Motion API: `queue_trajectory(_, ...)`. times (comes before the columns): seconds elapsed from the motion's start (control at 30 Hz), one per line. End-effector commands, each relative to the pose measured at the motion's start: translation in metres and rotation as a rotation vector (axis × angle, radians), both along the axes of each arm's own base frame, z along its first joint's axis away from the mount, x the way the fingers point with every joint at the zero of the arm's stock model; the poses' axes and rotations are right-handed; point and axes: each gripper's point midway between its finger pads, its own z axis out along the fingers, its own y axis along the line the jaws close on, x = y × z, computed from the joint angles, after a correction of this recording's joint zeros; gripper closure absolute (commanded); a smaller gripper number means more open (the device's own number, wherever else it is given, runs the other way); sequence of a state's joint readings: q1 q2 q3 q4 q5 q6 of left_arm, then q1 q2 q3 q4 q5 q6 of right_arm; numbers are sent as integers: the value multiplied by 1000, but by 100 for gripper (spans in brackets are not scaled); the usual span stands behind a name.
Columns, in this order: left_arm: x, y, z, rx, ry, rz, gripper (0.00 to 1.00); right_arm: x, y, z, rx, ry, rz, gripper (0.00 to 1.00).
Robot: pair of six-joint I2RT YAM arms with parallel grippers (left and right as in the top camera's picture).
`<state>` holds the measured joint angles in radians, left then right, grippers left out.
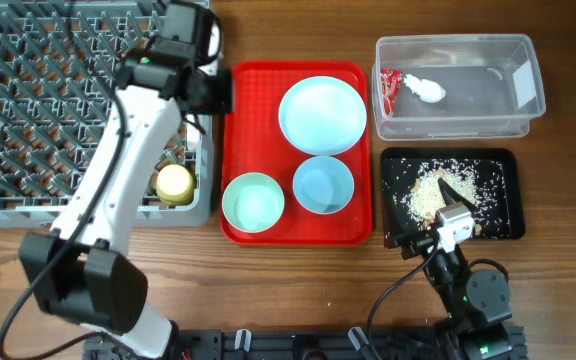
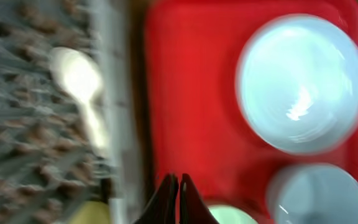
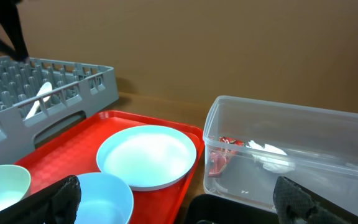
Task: Sort waste into correct bins and load items into the dishwasher rack
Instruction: 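Grasp the white spoon with the left gripper and drop it in the rack, then grasp the light-blue bowl on the tray with the left gripper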
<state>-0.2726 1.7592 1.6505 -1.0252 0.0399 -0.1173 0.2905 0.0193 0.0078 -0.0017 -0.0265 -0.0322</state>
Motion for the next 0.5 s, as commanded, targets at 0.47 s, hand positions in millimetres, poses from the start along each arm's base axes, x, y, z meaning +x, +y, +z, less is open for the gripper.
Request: queue_trajectory(0.47,-89,-131,-96,-116,418,-49,72,-1,1,3,-8,-20,12,0)
